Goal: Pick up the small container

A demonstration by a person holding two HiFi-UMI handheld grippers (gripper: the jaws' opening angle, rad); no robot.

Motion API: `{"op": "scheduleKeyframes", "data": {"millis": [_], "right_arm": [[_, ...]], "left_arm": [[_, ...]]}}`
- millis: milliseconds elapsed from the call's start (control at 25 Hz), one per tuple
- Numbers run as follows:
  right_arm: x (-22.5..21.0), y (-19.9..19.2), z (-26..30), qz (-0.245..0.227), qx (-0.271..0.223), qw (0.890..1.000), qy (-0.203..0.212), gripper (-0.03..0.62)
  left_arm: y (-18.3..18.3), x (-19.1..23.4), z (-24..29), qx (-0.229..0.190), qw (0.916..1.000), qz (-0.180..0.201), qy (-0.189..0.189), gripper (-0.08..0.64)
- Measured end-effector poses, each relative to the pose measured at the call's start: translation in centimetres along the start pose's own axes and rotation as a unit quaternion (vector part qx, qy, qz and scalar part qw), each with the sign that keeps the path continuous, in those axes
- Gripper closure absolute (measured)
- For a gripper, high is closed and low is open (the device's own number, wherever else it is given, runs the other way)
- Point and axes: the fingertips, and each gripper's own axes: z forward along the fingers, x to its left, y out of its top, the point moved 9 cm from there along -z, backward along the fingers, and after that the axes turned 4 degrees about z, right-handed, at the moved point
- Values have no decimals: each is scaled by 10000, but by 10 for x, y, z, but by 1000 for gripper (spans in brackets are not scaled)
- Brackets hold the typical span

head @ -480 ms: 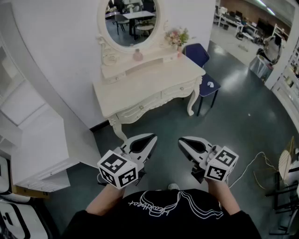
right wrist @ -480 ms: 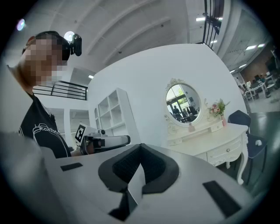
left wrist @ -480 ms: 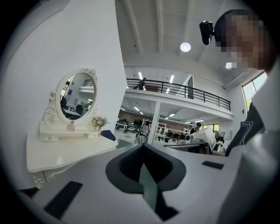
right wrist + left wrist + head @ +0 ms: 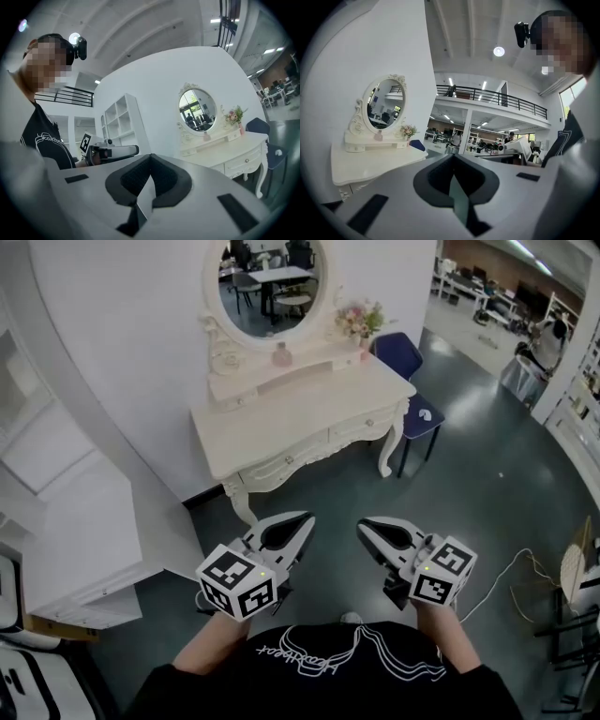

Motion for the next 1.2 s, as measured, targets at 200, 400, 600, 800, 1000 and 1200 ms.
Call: {"op": "scheduleKeyframes", "data": {"millis": [200,400,600,800,1000,1200], "right_arm": [[-2,-3,12,27,-20,10000,25,584],[-19,-3,22,36,-17,10000,-1,584],[-51,0,36,61,-55,10000,4,584],[-101,7,55,131,-33,9999,48,584],[-172,28,85,245,101,9995,175,584],[-258,67,125,328,263,9985,361,584]], "left_arm": [[-1,13,-5,34,10000,-27,66,554],[-3,32,7,41,9999,-58,72,554],[-7,55,33,54,10000,-45,64,554],[-11,87,71,116,9999,-92,79,554],[-8,137,125,204,9991,-214,318,554],[9,197,196,321,9974,-294,572,554]]}}
